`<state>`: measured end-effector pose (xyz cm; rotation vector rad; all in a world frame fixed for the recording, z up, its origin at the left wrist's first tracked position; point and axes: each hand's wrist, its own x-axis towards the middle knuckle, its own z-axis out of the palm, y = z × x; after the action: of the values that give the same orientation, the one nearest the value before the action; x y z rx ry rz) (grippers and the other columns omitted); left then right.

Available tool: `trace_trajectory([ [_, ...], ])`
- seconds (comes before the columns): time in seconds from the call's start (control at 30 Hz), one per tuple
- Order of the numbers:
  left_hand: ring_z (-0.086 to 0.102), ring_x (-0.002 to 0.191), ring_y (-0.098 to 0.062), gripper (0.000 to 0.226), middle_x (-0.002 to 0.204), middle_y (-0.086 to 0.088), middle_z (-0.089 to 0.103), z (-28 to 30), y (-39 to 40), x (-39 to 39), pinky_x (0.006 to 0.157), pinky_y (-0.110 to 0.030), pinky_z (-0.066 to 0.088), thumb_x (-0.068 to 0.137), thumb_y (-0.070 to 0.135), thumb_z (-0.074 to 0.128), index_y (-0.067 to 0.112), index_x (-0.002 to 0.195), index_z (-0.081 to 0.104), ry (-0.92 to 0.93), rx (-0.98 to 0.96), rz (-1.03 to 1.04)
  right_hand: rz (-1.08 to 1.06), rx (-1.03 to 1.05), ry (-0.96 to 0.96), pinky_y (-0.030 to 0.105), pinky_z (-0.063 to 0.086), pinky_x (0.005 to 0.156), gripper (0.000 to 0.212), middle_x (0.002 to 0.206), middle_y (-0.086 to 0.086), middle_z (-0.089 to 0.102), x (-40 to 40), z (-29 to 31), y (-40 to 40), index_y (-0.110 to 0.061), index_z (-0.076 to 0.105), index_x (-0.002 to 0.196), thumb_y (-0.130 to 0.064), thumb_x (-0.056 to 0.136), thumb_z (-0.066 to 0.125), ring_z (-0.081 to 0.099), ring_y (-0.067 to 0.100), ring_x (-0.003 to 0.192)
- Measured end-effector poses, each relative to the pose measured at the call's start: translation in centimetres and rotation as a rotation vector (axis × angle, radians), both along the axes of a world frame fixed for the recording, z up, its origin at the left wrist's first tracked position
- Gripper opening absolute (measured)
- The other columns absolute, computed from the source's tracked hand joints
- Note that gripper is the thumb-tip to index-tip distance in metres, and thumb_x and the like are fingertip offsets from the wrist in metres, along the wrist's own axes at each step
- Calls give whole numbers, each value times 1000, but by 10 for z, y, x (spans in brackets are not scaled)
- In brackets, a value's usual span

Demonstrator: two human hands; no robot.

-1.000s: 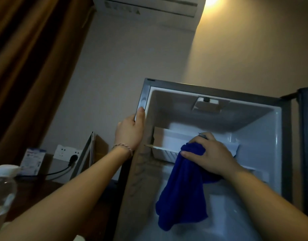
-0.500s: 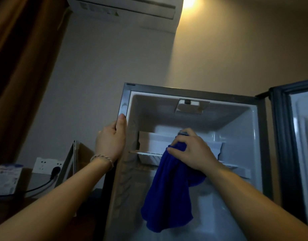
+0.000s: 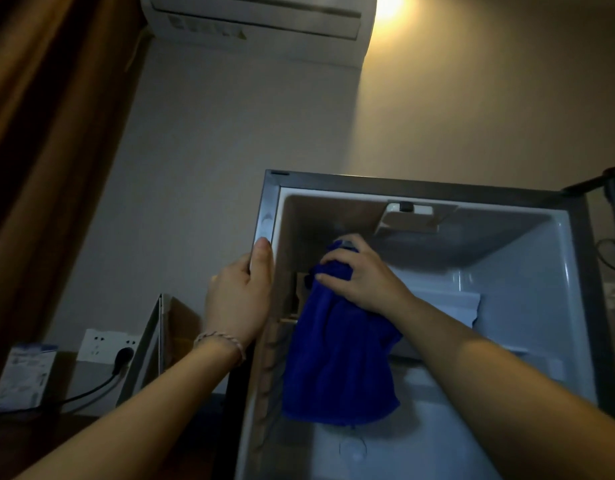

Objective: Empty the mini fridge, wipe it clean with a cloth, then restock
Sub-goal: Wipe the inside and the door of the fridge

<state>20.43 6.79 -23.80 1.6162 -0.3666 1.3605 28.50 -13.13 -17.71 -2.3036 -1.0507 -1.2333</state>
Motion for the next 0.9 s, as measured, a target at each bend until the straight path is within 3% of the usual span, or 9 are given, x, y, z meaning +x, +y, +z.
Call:
trace_trajectory([
  [0.1,39,34,-5,59,46,3,39,0,0,-1,47,-25,30,100,55,28,17,57,44,-15,-7,16,-32,0,-8,39,42,105,37,131,-9,33,4,7,-3,-33,63,125,-48,91,68,44,19,124],
  [0.23,39,34,-5,59,45,4,39,0,0,0,48,-25,30,100,56,28,18,56,43,-22,-11,30,-73,-70,-95,45,39,109,46,145,-2,33,5,10,-4,-32,58,135,-46,93,67,37,26,131],
  [0.4,38,36,-6,60,47,2,40,0,1,4,50,-26,32,99,58,27,18,56,42,-14,-7,39,-426,-261,-128,49,21,112,78,156,-3,24,9,11,0,-40,37,149,-73,82,62,18,28,138],
  [0.6,36,40,-9,61,47,1,40,1,0,3,48,-27,32,99,57,29,17,56,43,-1,-24,54,-412,-237,10,48,39,108,97,148,2,39,13,20,2,-37,34,149,-79,69,69,38,31,134],
  [0.7,34,37,-6,61,46,2,39,0,-1,2,48,-27,32,100,57,30,17,56,43,-9,-31,52,-356,-214,65,50,37,111,110,157,4,30,16,22,1,-35,18,156,-78,69,71,35,33,139],
  [0.77,34,35,-6,60,46,4,37,1,-2,2,47,-26,31,100,56,30,18,55,43,-12,-32,56,-321,-178,57,51,34,113,110,157,1,26,16,19,-1,-34,17,154,-77,69,71,32,31,140],
  [0.9,36,33,-6,60,45,4,37,1,-4,-1,45,-24,28,100,55,29,17,56,42,-2,-34,71,-384,-194,-38,49,22,110,85,147,-2,25,13,13,-3,-34,40,136,-82,71,64,24,26,135],
])
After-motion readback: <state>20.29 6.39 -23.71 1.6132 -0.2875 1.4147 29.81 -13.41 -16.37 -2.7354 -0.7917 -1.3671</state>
